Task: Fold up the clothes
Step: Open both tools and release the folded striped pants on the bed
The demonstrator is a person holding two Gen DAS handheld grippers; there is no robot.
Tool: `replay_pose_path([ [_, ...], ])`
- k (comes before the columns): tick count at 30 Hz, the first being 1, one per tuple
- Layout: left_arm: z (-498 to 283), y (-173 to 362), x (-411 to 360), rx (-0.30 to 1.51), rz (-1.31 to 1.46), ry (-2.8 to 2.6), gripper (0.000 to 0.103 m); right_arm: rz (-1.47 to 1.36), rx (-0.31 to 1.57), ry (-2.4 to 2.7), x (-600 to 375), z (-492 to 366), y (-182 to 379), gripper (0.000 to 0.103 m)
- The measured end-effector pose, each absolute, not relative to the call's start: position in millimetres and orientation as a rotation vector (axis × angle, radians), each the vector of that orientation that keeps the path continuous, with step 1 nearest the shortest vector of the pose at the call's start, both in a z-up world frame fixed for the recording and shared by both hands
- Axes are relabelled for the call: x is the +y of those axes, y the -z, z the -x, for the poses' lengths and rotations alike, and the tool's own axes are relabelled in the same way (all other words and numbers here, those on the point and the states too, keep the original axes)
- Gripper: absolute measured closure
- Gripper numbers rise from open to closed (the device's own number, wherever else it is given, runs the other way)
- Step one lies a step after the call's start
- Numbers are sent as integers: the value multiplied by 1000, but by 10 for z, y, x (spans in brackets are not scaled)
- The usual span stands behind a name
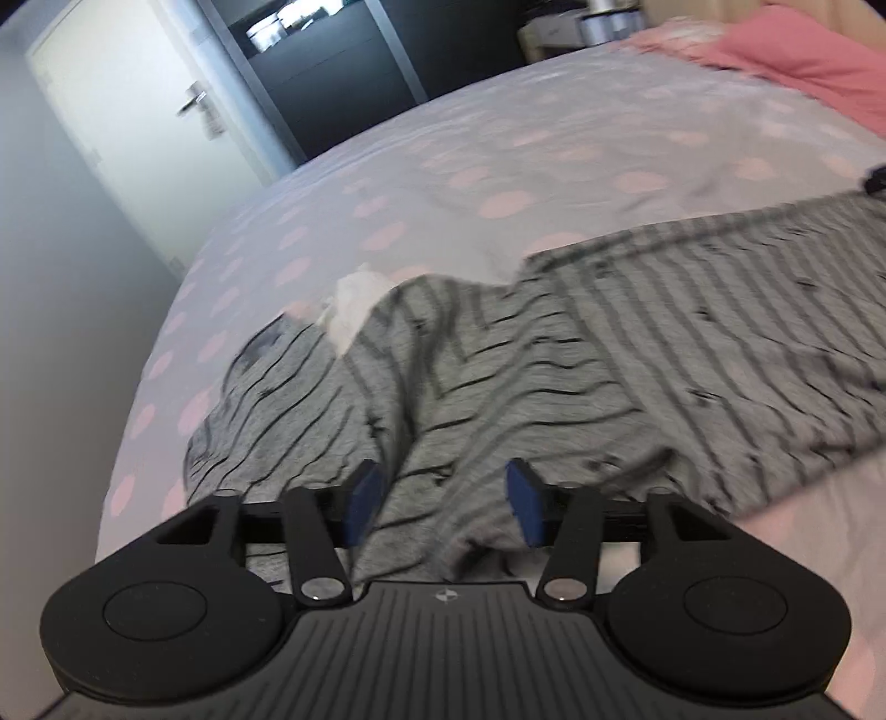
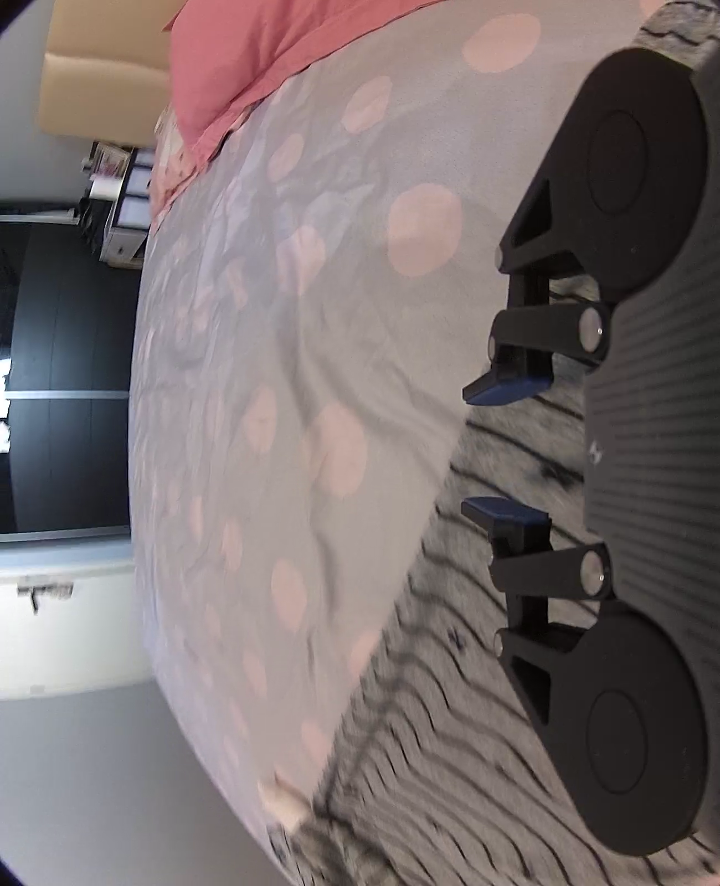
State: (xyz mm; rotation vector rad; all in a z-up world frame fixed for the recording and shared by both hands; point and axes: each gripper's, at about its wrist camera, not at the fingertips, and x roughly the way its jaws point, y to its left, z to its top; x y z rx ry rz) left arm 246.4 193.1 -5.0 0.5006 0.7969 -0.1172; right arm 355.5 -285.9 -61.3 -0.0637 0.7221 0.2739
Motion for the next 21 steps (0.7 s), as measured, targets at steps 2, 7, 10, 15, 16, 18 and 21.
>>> replay_pose_path([
  [2,-2357,88,1831,783,-536,165,51,70,725,-292,-2865,-3454,581,59],
  [7,-2242,276,1485,741,-655,227,51,79,757,-307,-2904,-3289,603,57],
  [10,-2324,363,1326,726,-675,217,51,126,768,-318,-2870,-3216,635,57],
  [15,-2634,509,1281,808,-624,162,98,177,768,-352,-2798,-3113,637,57],
  [16,-2686,481,1330,812,-585,152,101,192,765,-361,-2785,-3090,639,57],
  [18,-2782,398,1434,806,-515,132,102,219,762,-376,-2762,-3047,649,57],
  [21,-2927,227,1606,777,-429,94,103,254,768,-390,-2753,-2995,695,57],
])
